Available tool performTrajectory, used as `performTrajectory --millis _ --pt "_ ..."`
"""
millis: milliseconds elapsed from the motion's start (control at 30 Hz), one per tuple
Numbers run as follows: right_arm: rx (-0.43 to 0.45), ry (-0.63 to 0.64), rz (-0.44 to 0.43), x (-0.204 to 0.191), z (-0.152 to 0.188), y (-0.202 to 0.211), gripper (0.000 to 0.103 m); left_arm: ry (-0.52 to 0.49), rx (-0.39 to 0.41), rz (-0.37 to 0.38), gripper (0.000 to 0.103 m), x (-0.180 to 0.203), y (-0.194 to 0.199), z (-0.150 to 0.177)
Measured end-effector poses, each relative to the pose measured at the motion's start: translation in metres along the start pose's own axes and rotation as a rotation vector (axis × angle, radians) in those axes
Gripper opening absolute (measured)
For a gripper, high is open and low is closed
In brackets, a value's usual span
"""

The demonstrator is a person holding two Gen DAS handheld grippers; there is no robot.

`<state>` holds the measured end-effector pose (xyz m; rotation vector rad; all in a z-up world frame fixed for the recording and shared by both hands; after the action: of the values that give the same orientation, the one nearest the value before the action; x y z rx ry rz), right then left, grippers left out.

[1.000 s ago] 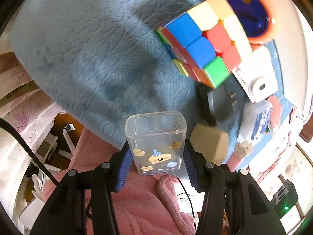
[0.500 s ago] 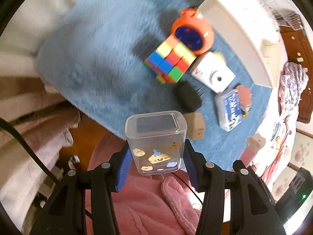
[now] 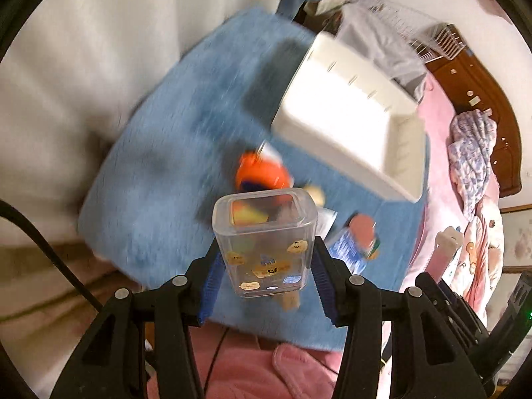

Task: Organize rigid objects
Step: 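Lift the clear box with left tool while right tool carries the pink curler to the tray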

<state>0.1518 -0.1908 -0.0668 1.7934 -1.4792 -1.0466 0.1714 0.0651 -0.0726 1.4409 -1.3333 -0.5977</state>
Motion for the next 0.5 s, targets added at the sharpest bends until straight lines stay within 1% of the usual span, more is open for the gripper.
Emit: performTrajectory --millis 233,367,500 --pt "0.102 -0.024 0.010 0.011 -0.048 -0.002 0.031 -0.104 0.122 0.010 0.053 0.040 0.001 -0.044" --pt "0.176 -0.025 0.016 0.015 -0.071 -0.006 0.031 -0.171 0.200 0.042 0.053 0.067 -0.003 -0.064" --pt "0.239 -0.013 0.029 0.018 -0.090 -0.018 0.031 -0.232 0.266 0.073 0.054 0.085 -0.013 -0.082"
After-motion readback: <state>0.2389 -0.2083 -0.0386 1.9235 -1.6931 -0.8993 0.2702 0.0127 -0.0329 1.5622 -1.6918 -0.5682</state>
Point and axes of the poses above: each gripper's, at about its wrist camera, not at the fingertips, and y roughly against the way its jaws point, x to its right, z to its underside, the point moved 1 cm from there along -y, roughly the way its jaws point, and after that the axes turned 11 degrees about x, right-handed, at the moved point
